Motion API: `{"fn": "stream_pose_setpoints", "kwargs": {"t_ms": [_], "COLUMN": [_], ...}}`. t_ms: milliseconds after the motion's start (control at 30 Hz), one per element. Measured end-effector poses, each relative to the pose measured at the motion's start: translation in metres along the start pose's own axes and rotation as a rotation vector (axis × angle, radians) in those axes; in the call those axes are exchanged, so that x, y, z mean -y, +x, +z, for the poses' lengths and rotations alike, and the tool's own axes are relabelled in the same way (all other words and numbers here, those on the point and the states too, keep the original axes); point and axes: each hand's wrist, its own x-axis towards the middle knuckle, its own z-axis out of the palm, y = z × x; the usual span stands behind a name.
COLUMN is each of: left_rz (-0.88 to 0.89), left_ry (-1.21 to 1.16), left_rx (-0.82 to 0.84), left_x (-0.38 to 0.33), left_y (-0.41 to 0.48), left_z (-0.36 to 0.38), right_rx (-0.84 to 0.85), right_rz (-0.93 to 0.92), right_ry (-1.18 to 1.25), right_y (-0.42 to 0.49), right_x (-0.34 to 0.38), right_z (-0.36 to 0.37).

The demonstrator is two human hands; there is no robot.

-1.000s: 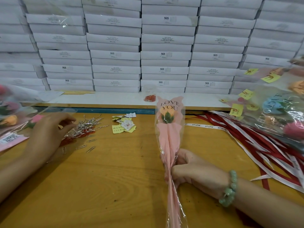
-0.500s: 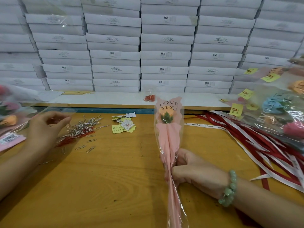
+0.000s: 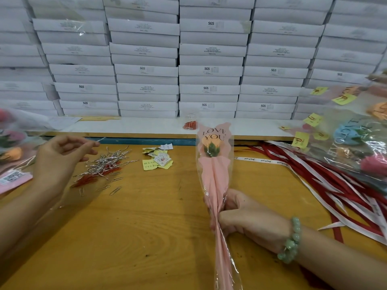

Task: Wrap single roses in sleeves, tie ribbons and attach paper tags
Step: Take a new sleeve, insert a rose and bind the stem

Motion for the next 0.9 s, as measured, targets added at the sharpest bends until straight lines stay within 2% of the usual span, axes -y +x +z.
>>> {"fn": "stream_pose_setpoints", "kwargs": {"t_ms": [133, 300, 367, 733, 900], "left_rz": [0.038, 0.094, 0.075, 0.082, 0.216], "left_ry": [-0.107, -0.163, -0.159, -0.054, -0.012], "left_rx": [0.18, 0.603, 0.714, 0.876, 0.884], "left_x": [-0.052, -0.098, -0.102, -0.089, -0.084], "left_y": [-0.029, -0.101, -0.124, -0.144, -0.146], "left_z": [0.033, 0.077, 0.083, 0.087, 0.087], "right_rx": [-0.008, -0.024, -0.026, -0.043, -0.036], "right_rz": [-0.006, -0.01, -0.009, 0.016, -0.008], "right_ry": [0.003, 0.02, 0.031, -0.012, -0.027], "right_y": [0.0, 0.001, 0.001, 0.001, 0.0], "right_x": [-0.001, -0.002, -0.003, -0.003, 0.0], "right_z": [0.0, 0.0, 0.0, -0.002, 0.001]}}
